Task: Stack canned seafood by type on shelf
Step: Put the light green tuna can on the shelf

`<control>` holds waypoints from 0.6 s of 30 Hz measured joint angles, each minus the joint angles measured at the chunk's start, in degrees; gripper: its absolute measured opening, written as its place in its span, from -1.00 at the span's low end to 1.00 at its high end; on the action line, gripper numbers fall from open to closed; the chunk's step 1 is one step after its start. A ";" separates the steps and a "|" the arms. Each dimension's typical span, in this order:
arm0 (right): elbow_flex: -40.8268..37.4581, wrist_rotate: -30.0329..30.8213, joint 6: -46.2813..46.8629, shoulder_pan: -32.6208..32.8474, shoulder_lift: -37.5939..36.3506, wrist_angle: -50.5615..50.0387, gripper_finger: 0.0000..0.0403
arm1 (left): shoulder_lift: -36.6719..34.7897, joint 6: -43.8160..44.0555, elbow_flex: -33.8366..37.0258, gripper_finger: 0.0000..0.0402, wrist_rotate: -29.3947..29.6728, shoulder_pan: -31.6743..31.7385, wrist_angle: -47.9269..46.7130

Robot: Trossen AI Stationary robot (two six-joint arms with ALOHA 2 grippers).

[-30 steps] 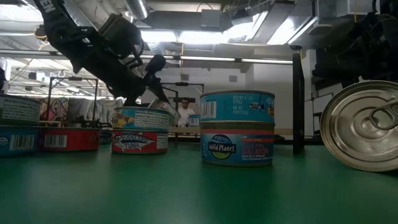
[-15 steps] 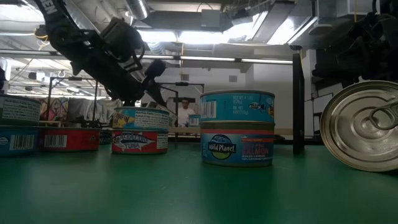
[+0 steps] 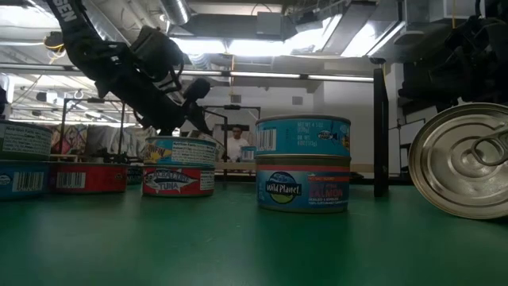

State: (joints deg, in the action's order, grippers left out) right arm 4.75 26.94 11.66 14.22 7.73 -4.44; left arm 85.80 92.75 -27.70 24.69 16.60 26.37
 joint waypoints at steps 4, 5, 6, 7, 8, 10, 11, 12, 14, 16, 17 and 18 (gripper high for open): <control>0.00 -0.01 0.00 0.00 0.01 0.01 -0.33 | 0.00 -1.78 0.00 -0.16 -2.41 0.02 -0.02; 0.00 0.00 0.02 0.00 0.00 0.01 -0.33 | -0.02 -2.04 0.00 -0.16 -3.92 0.04 -0.11; 0.00 0.00 0.00 0.00 0.02 0.01 -0.33 | -0.02 -2.05 0.00 -0.16 -4.89 0.04 -0.16; 0.00 0.00 0.00 0.00 0.02 0.00 -0.33 | -0.02 -2.05 -0.01 -0.16 -5.47 0.03 -0.31; 0.00 0.00 0.00 0.00 0.02 0.02 -0.33 | -0.02 -2.05 -0.02 -0.16 -5.86 0.02 -0.37; 0.00 0.00 0.00 0.00 0.02 0.01 -0.33 | -0.03 -2.37 -0.03 -0.16 -6.01 0.06 -0.38; 0.00 0.00 0.00 0.00 0.02 0.01 -0.33 | -0.04 -2.54 -0.04 -0.16 -5.99 0.09 -0.39; 0.00 -0.01 0.00 0.00 0.00 -0.01 -0.33 | -0.04 -2.59 -0.05 -0.16 -5.99 0.17 -0.39; 0.00 -0.02 0.02 0.00 0.02 -0.07 -0.33 | -0.04 -2.45 -0.07 -0.16 -5.99 0.33 -0.37; 0.00 -0.01 0.02 0.00 0.00 -0.08 -0.33 | -0.04 -1.99 -0.07 -0.16 -5.95 0.30 -0.39; 0.00 -0.01 0.02 0.00 0.01 -0.06 -0.33 | -0.04 -1.82 -0.07 -0.16 -5.95 0.30 -0.39; 0.00 0.00 0.02 0.00 0.00 -0.08 -0.33 | -0.04 -1.81 -0.07 -0.16 -5.95 0.30 -0.42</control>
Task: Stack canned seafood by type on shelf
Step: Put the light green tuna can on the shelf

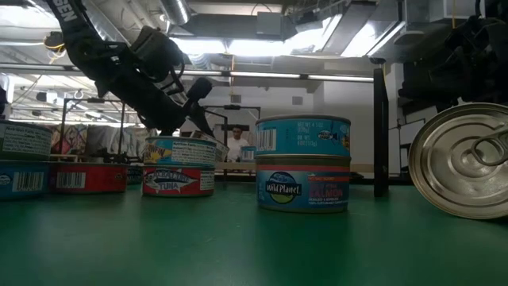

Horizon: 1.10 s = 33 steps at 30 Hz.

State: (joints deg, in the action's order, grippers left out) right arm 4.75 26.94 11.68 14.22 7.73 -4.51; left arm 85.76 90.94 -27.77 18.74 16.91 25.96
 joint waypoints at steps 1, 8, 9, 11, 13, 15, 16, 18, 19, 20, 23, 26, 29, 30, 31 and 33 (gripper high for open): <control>0.00 0.00 0.00 0.00 0.00 -0.02 -0.33 | 0.00 -0.03 0.00 -0.16 0.00 -0.01 0.00; 0.00 -0.01 0.00 0.00 0.01 0.00 -0.33 | 0.00 -0.32 0.00 -0.16 0.04 -0.02 0.00; 0.00 -0.01 0.00 0.00 0.00 -0.01 -0.33 | 0.00 -1.04 0.00 -0.16 0.06 -0.02 0.00; 0.00 -0.02 0.00 0.00 0.01 0.00 -0.33 | 0.00 -2.59 0.00 -0.16 0.09 -0.01 0.00; 0.00 -0.02 0.00 0.00 0.00 -0.02 -0.33 | 0.00 -4.15 0.00 -0.16 0.09 0.00 -0.02; 0.00 -0.02 0.00 0.00 0.00 0.00 -0.33 | 0.00 -5.55 0.00 -0.16 0.09 0.00 -0.02; 0.00 -0.02 0.00 0.00 0.01 0.00 -0.33 | 0.00 -5.92 0.00 -0.16 0.09 0.00 -0.02; 0.00 -0.02 0.00 0.00 0.00 0.00 -0.33 | 0.00 -6.27 0.00 -0.16 0.09 0.00 -0.02; 0.00 -0.02 0.00 0.00 0.00 0.00 -0.33 | 0.00 -6.08 0.00 -0.16 0.09 0.00 -0.02; 0.00 -0.02 0.00 0.00 0.00 0.00 -0.33 | 0.00 -5.00 0.00 -0.16 0.17 0.02 -0.02; 0.00 -0.02 0.00 0.00 0.02 0.00 -0.33 | 0.00 -2.85 0.00 -0.16 0.52 0.11 -0.02; 0.00 -0.02 0.00 0.00 0.01 -0.02 -0.33 | 0.00 -7.34 0.00 -0.16 1.04 0.09 0.21; 0.00 -0.02 0.00 0.00 0.02 0.00 -0.33 | -0.15 -9.90 0.00 -0.10 1.26 0.09 2.56; 0.00 -0.02 0.00 0.00 0.00 -0.01 -0.33 | -0.17 -10.41 -0.02 -0.06 1.27 0.09 3.88; 0.00 -0.02 0.00 0.00 0.00 0.00 -0.33 | -0.20 -11.11 -0.02 0.00 1.28 0.09 4.80; 0.00 -0.02 0.02 0.00 0.00 0.00 -0.33 | -0.20 -12.66 -0.02 0.13 1.27 0.07 5.34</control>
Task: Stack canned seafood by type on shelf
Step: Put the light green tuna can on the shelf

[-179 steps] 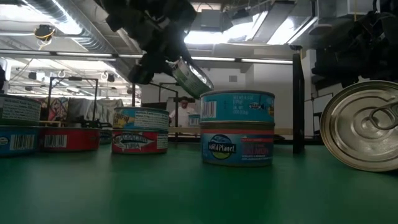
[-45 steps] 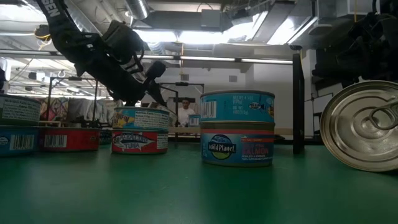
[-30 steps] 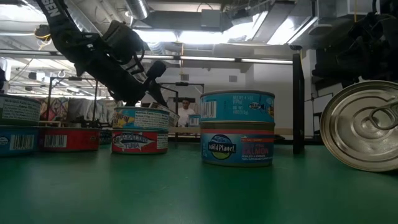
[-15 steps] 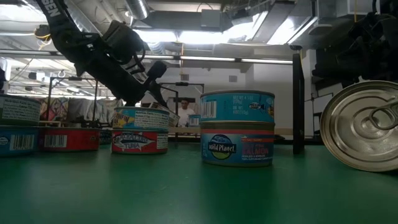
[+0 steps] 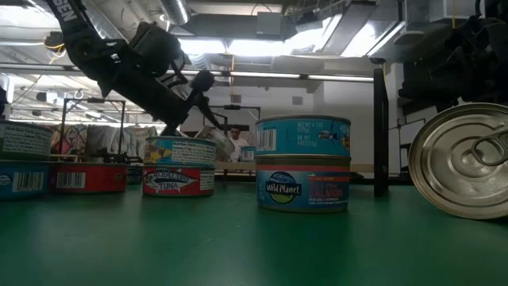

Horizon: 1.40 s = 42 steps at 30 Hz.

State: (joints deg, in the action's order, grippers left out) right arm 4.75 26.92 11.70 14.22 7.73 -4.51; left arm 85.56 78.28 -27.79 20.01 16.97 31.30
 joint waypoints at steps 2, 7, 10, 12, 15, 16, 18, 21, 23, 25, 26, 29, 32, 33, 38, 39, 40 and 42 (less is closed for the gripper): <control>0.00 0.00 -0.01 0.00 0.01 0.00 -0.33 | 0.00 0.18 0.00 0.27 0.27 0.00 -0.67; 0.00 0.00 -0.01 0.00 0.01 0.00 -0.33 | 0.00 4.26 0.00 0.48 0.39 -0.09 -0.90; 0.00 0.00 -0.01 0.00 0.00 0.00 -0.33 | 0.00 5.65 0.00 0.52 0.36 -0.09 -0.90; 0.00 0.00 -0.01 0.00 0.01 0.00 -0.33 | 0.00 6.91 0.00 0.53 0.03 -0.09 -0.90; 0.00 0.00 0.00 0.00 0.02 0.00 -0.33 | 0.00 11.37 0.00 0.53 -0.04 -0.01 -0.69; 0.00 0.00 -0.01 0.00 0.00 0.00 -0.33 | 0.00 13.17 0.00 0.53 -0.04 0.04 -0.71; 0.00 0.00 -0.01 0.00 0.02 0.00 -0.33 | 0.00 15.66 0.00 0.53 -0.02 0.07 -0.69; 0.00 0.00 0.00 0.00 0.01 0.00 -0.33 | 0.00 19.28 0.00 0.53 0.12 0.04 -0.69; 0.00 0.00 0.00 0.00 0.02 -0.02 -0.33 | 0.00 22.57 0.00 0.53 0.71 0.04 -0.65; 0.00 0.00 -0.02 0.00 0.00 0.00 -0.33 | 0.00 25.30 0.00 0.53 0.90 0.06 -0.65; 0.00 0.00 0.00 0.00 0.00 0.00 -0.33 | 0.00 26.53 0.00 0.53 0.91 0.07 -0.65; 0.00 0.00 -0.01 0.00 0.00 0.00 -0.33 | 0.00 28.11 0.00 0.53 0.89 -0.10 -0.67; 0.00 0.00 0.00 0.00 0.00 0.00 -0.33 | 0.00 28.20 0.00 0.53 -0.06 -0.15 -0.72; 0.00 0.00 0.00 0.00 0.00 0.00 -0.33 | 0.00 28.20 0.00 0.53 -0.34 -0.15 -1.03; 0.00 0.00 -0.01 0.00 0.01 0.00 -0.33 | -0.20 32.10 0.02 0.53 -2.50 -0.15 -7.22; 0.00 0.00 -0.01 0.00 0.01 -0.02 -0.33 | -0.20 32.53 0.02 0.53 -2.86 -0.15 -8.05; 0.00 0.00 0.00 0.00 0.02 0.00 -0.33 | -0.19 32.53 0.02 0.53 -2.93 -0.15 -8.53; 0.00 0.00 0.00 0.00 0.00 0.00 -0.33 | -0.20 31.68 0.04 0.53 -3.02 -0.14 -8.48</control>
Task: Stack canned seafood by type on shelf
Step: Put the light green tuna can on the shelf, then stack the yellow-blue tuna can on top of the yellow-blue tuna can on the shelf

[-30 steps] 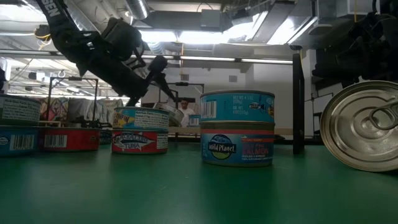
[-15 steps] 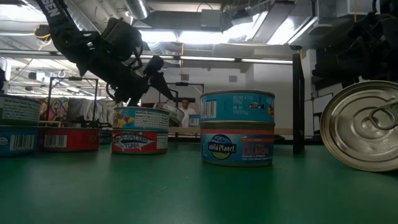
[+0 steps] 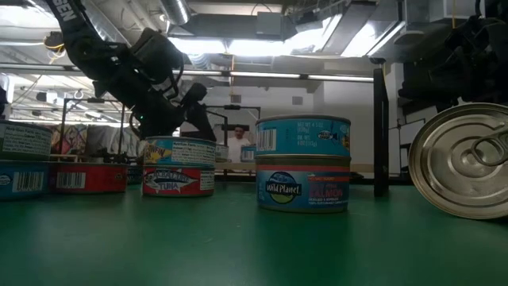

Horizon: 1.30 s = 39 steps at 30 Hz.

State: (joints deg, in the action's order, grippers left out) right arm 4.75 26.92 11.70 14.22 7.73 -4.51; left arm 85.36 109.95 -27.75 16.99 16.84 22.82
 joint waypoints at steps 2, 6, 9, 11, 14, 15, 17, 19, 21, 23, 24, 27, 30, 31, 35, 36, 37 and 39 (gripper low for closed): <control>0.00 0.00 -0.02 0.00 0.02 -0.02 -0.33 | -0.02 -0.34 0.00 0.53 0.02 0.16 0.04; 0.00 0.00 -0.01 0.00 0.00 -0.02 -0.33 | -0.02 2.13 0.00 0.53 0.02 0.52 0.03; 0.00 0.00 -0.02 0.00 0.00 -0.02 -0.33 | -0.02 2.61 0.00 0.53 0.02 1.15 0.31; 0.00 0.00 -0.01 0.00 0.01 0.00 -0.33 | -0.02 3.98 0.00 0.53 0.02 1.46 0.91; 0.00 0.00 -0.02 0.00 0.02 0.00 -0.33 | -0.04 6.88 0.00 0.53 -0.05 2.00 1.09; 0.00 0.00 0.00 0.00 0.00 -0.02 -0.33 | -0.04 7.50 0.00 0.53 -0.21 2.21 1.29; 0.00 0.00 -0.01 0.00 0.00 -0.01 -0.33 | -0.04 8.82 0.00 0.53 -0.47 2.55 1.48; 0.00 0.00 0.00 0.02 0.00 0.00 -0.33 | -0.04 10.47 0.00 0.53 -0.57 2.83 1.50; 0.00 0.00 0.00 0.00 0.01 -0.02 -0.33 | -0.04 12.11 0.00 0.53 -0.59 2.93 1.48; 0.00 0.00 -0.01 0.00 0.02 0.00 -0.33 | -0.04 13.08 0.00 0.53 -0.68 2.91 1.52; 0.00 0.00 0.00 0.00 0.02 0.00 -0.33 | -0.04 13.17 0.00 0.53 -0.92 2.91 1.56; 0.00 0.00 -0.02 0.00 0.02 0.00 -0.33 | -0.04 12.90 0.00 0.53 -2.88 2.66 2.16; 0.00 0.00 -0.01 0.01 0.00 0.00 -0.33 | -0.09 12.25 0.00 0.53 -4.78 1.84 2.24; 0.00 0.00 0.00 0.00 0.02 0.00 -0.33 | -0.09 11.96 0.00 0.53 -5.12 1.52 2.20; 0.00 0.00 0.00 0.01 0.01 -0.01 -0.33 | -0.11 11.66 0.00 0.53 -6.04 0.67 1.62; 0.00 0.00 -0.02 0.01 0.02 0.00 -0.33 | -0.11 11.67 0.00 0.53 -6.19 0.55 1.46; 0.00 0.00 0.00 0.00 0.00 0.00 -0.33 | -0.11 11.66 0.00 0.53 -6.34 0.41 1.46; 0.00 0.00 0.00 0.02 0.00 -0.02 -0.33 | -0.11 11.63 0.00 0.53 -6.90 0.28 1.48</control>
State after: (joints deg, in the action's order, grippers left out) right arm 4.75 26.92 11.70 14.24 7.73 -4.54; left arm 85.25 121.58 -27.75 10.10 17.11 24.29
